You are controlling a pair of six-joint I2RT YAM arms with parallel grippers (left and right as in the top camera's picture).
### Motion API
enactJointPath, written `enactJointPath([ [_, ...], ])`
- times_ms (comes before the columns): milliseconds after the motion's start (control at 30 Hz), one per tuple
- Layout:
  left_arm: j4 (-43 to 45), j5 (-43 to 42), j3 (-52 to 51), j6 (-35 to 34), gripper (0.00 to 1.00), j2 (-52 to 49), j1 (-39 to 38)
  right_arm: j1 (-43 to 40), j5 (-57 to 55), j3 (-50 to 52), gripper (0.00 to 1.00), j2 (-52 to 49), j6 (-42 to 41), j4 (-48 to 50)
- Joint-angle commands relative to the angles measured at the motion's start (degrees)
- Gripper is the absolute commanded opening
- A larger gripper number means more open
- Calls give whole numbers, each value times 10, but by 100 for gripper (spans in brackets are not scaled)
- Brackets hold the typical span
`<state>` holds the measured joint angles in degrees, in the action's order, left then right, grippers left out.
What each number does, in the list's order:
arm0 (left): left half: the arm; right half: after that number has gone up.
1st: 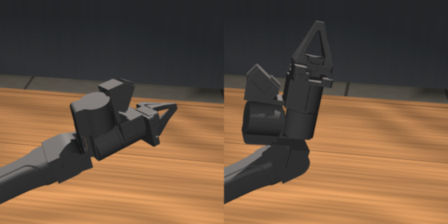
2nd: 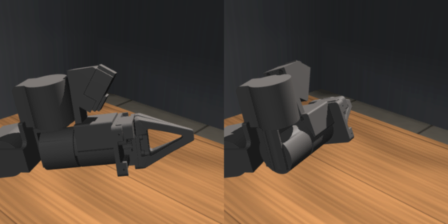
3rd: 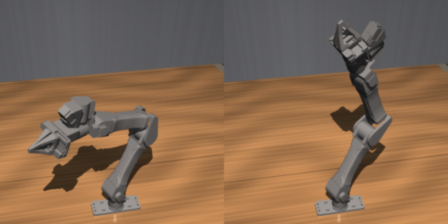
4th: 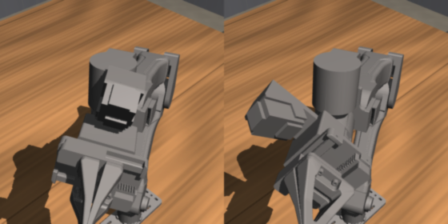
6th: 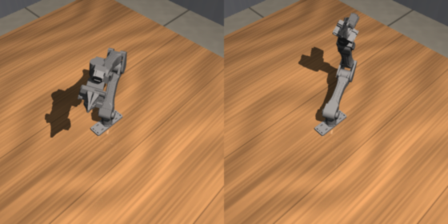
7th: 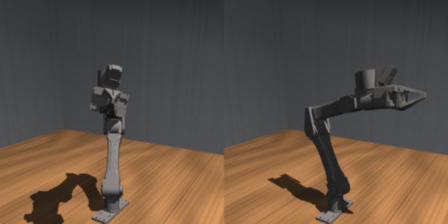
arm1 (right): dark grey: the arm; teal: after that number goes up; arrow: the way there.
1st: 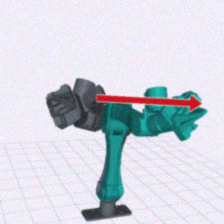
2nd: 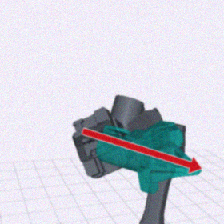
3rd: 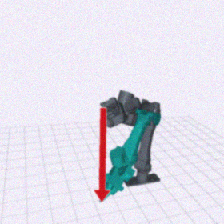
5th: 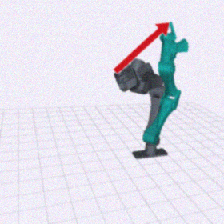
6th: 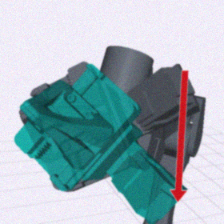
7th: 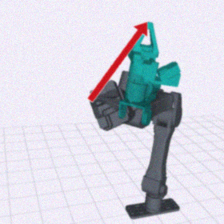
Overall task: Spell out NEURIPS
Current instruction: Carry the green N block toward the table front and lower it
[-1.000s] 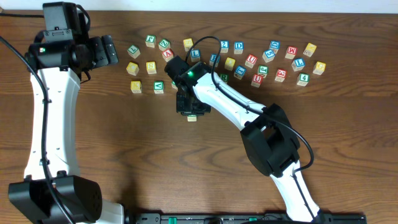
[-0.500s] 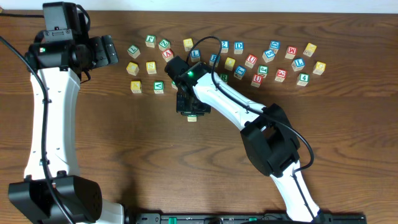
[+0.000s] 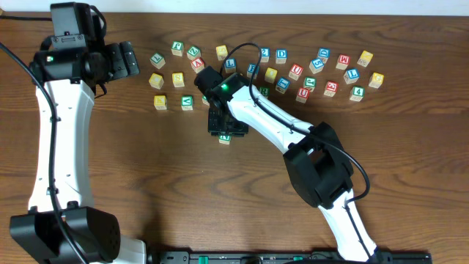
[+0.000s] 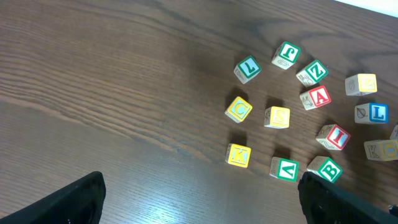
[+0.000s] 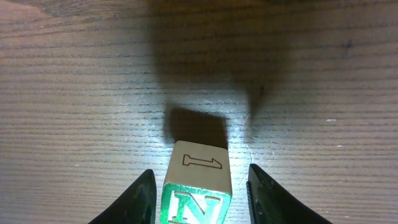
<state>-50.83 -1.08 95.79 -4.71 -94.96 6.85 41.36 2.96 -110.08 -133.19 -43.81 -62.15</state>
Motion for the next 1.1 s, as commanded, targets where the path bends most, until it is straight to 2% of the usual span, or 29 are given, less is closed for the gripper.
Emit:
enactJointPath([
  [0,-2,9,1,-5,98,-5,-2,-7,-9,-5,42,18,26,-3],
  [167,-2,9,1,-5,98,-5,-2,-8,14,-7,42,18,69,-7],
  [833,-2,9,1,-5,98,-5,-2,-8,17,29,39,18,88,0],
  [1067,-2,9,1,-5,98,-5,-2,-8,16,35,33,18,104,10],
])
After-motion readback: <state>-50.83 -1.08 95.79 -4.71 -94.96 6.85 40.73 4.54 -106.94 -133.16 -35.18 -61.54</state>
